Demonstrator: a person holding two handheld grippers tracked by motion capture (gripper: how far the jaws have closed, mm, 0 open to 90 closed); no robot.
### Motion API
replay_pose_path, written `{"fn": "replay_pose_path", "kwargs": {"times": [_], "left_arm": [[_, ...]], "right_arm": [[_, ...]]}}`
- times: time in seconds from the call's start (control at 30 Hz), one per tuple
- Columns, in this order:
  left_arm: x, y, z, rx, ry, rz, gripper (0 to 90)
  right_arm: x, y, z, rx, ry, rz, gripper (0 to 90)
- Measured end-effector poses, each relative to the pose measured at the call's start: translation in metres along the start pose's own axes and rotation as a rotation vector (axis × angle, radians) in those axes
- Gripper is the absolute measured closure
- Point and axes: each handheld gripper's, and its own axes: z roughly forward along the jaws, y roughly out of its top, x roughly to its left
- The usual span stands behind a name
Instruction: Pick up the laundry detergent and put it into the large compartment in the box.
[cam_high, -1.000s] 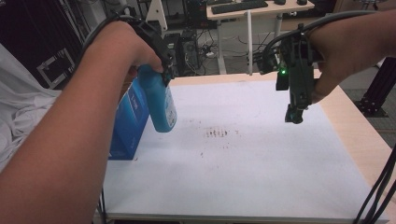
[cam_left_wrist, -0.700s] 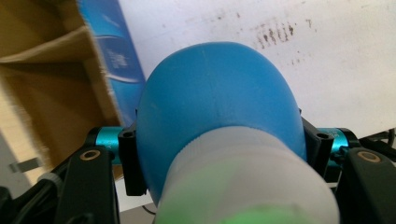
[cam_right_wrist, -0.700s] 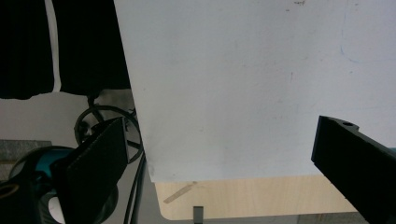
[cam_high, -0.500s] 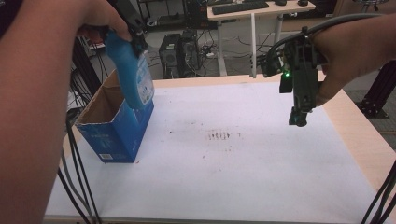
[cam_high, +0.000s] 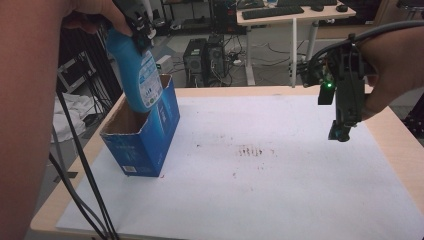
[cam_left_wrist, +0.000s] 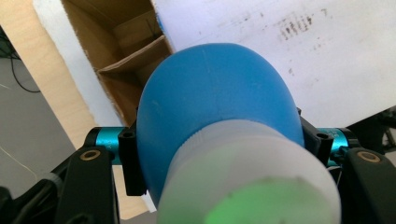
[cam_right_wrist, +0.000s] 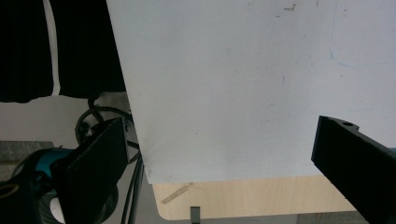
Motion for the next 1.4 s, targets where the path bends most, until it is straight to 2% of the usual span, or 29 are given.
{"fn": "replay_pose_path", "kwargs": {"times": [0.2,0.33,0.4,0.53,0.6,0.77,0.8,0.87,0.9,0.93,0.97,1.03,1.07,1.1,1.13,1.17,1.4], "left_arm": [[0.013,-0.002,0.002,0.017,0.018,0.036,35.8],[0.025,-0.003,0.011,0.037,0.029,0.078,35.8],[0.030,-0.004,0.016,0.041,0.020,0.092,35.8],[0.040,-0.005,0.027,0.068,-0.004,0.096,35.8],[0.042,-0.005,0.032,0.069,-0.016,0.110,35.8],[0.048,-0.006,0.050,0.095,-0.046,0.106,35.8],[0.050,-0.007,0.054,0.099,-0.050,0.113,35.8],[0.050,-0.007,0.054,0.099,-0.050,0.113,35.8],[0.053,-0.009,0.061,0.109,-0.057,0.117,35.8],[0.053,-0.009,0.061,0.109,-0.057,0.117,35.8],[0.057,-0.011,0.071,0.111,-0.067,0.130,35.8],[0.057,-0.013,0.079,0.107,-0.077,0.157,35.9],[0.057,-0.013,0.079,0.107,-0.077,0.157,35.9],[0.057,-0.015,0.086,0.100,-0.087,0.185,35.9],[0.057,-0.015,0.086,0.100,-0.087,0.185,35.9],[0.057,-0.017,0.093,0.097,-0.092,0.202,35.9],[0.053,-0.024,0.124,0.137,-0.068,0.367,36.0]], "right_arm": [[-0.002,0.003,-0.001,0.004,0.002,0.001,3.0],[-0.005,0.003,0.001,0.015,0.011,0.011,3.0],[-0.007,0.003,0.002,0.018,0.014,0.017,3.0],[-0.008,0.005,0.002,0.016,0.015,0.020,3.0],[-0.009,0.006,0.002,0.015,0.014,0.016,3.0],[-0.010,0.008,0.004,0.027,0.017,0.016,3.0],[-0.009,0.008,0.004,0.030,0.018,0.028,3.0],[-0.009,0.009,0.004,0.026,0.016,0.022,3.0],[-0.009,0.009,0.004,0.026,0.016,0.022,3.0],[-0.009,0.009,0.004,0.026,0.016,0.022,3.0],[-0.008,0.010,0.003,0.017,0.019,0.019,3.0],[-0.008,0.010,0.003,0.018,0.018,0.019,3.0],[-0.008,0.010,0.003,0.018,0.018,0.019,3.0],[-0.007,0.011,0.003,0.023,0.017,0.026,3.0],[-0.007,0.011,0.003,0.023,0.017,0.026,3.0],[-0.007,0.011,0.003,0.022,0.015,0.020,3.0],[-0.004,0.013,0.003,0.027,0.008,0.017,3.0]]}}
